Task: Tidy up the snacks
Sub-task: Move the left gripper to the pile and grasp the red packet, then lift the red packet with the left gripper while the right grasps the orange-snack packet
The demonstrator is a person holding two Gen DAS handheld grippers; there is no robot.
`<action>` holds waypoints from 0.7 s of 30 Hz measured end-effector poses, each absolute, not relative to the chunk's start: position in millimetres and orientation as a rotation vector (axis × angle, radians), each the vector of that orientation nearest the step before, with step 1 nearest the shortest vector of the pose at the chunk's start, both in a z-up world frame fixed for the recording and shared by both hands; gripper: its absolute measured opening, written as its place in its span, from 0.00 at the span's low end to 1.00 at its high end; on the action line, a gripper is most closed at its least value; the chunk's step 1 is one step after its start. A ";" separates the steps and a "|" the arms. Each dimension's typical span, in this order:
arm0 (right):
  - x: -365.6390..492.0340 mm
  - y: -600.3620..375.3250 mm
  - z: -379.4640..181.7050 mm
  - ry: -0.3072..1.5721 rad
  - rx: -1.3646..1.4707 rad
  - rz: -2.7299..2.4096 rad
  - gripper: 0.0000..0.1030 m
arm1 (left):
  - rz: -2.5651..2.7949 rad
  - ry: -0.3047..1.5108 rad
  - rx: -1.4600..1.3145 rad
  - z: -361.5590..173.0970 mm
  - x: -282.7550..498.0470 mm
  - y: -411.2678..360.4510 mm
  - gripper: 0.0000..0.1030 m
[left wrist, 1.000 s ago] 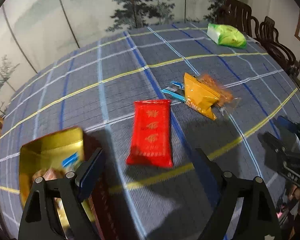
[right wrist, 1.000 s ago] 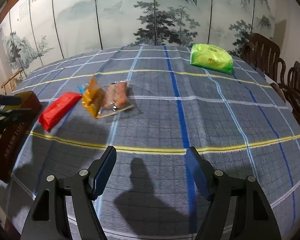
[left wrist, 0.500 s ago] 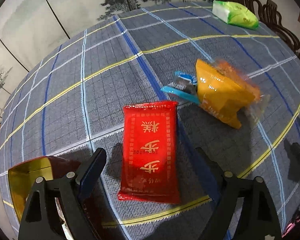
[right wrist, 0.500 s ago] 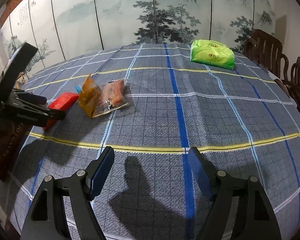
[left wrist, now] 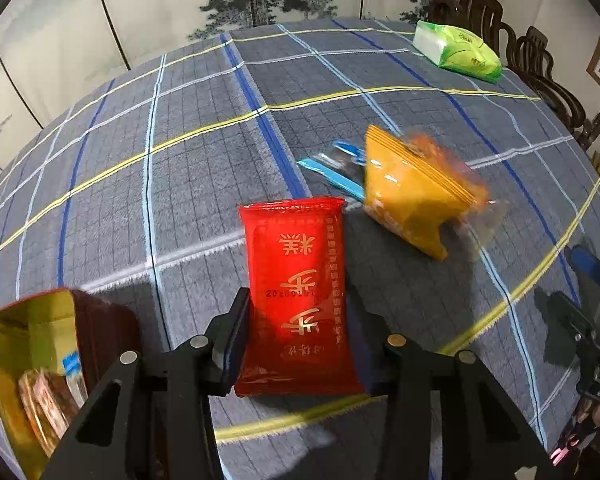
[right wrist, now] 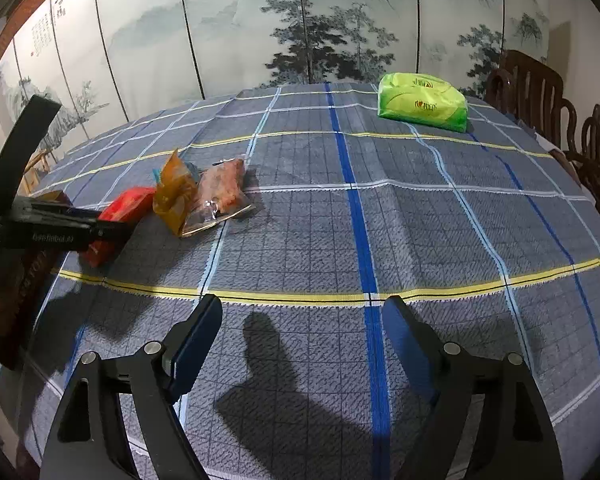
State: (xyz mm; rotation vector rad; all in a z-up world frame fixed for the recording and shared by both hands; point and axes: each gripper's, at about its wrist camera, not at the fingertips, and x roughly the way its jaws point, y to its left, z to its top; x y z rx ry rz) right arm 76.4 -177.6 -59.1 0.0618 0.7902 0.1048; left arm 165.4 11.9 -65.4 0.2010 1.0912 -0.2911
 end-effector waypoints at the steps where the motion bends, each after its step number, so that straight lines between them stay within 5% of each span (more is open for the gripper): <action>1: 77.0 -178.4 -59.5 0.793 0.068 0.106 0.80 | -0.296 1.088 0.192 -65.0 161.6 11.0 0.39; 21: 60.2 -158.4 -50.1 0.704 0.014 0.248 0.81 | -0.298 0.995 0.019 -16.5 53.8 21.4 0.39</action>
